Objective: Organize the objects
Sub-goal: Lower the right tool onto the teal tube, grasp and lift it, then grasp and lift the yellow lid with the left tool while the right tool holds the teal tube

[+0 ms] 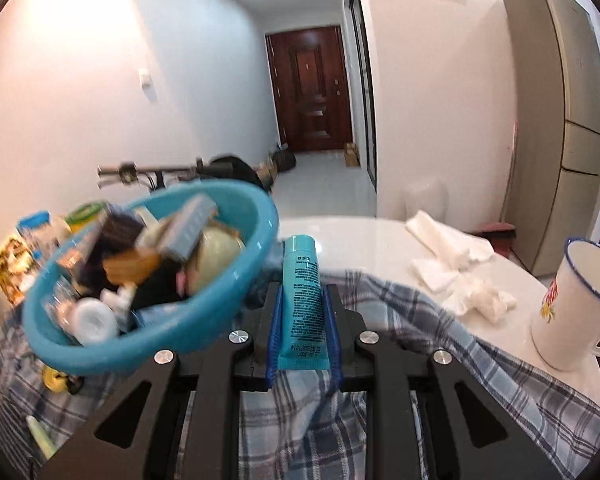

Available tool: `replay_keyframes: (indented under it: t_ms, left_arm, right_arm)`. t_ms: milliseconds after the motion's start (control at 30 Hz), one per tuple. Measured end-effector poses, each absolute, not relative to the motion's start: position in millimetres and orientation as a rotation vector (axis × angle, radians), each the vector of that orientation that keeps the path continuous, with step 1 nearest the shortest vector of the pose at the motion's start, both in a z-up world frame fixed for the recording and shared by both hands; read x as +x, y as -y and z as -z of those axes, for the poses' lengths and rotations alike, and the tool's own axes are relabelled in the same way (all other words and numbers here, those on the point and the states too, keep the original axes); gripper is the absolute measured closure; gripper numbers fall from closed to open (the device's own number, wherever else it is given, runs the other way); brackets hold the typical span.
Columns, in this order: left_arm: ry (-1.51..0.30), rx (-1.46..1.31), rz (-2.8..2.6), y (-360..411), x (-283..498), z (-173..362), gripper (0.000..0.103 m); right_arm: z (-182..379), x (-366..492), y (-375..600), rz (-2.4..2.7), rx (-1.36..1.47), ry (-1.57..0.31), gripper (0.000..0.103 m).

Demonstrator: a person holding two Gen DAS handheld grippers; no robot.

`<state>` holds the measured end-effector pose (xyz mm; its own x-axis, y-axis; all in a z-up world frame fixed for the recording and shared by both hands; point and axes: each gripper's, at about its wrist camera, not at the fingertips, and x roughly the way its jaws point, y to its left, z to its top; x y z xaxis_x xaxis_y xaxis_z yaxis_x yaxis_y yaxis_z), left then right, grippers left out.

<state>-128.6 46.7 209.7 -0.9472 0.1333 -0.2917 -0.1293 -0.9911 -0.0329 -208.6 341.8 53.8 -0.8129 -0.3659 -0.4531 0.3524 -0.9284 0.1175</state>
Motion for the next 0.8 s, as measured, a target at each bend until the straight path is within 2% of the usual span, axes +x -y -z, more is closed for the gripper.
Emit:
replay_keyframes:
  t_ms: [133, 367, 633, 700, 733, 767, 800]
  left_arm:
    - [-0.085, -0.507, -3.047, -45.4, -110.5, -186.4, 0.000]
    - [-0.151, -0.834, -2.962, -27.3, -87.9, -91.8, 0.000]
    - [-0.038, -1.093, -2.734, -14.5, -99.7, 0.5, 0.002]
    - [-0.071, -1.150, -2.678, -17.3, -104.9, 11.5, 0.018]
    - [-0.082, -1.179, -2.656, -18.6, -107.4, 15.9, 0.031]
    - [-0.081, -1.201, -2.640, -19.6, -110.6, 18.8, 0.035]
    - [-0.075, -1.218, -2.629, -19.8, -113.4, 21.1, 0.035]
  right_arm:
    - [-71.4, -209.8, -337.0, 2.694, 0.603, 0.022, 0.084]
    - [-86.3, -191.2, -337.1, 2.733, 0.441, 0.001, 0.084]
    - [-84.4, -193.7, -329.9, 2.724, 0.447, -0.041, 0.084]
    - [-83.7, -194.2, -328.4, 2.722, 0.448, -0.053, 0.084]
    - [-83.5, -194.4, -327.8, 2.720, 0.447, -0.059, 0.084]
    - [-83.1, -194.5, -326.8, 2.719, 0.448, -0.066, 0.084]
    - [-83.1, -194.4, -326.1, 2.718, 0.448, -0.071, 0.084]
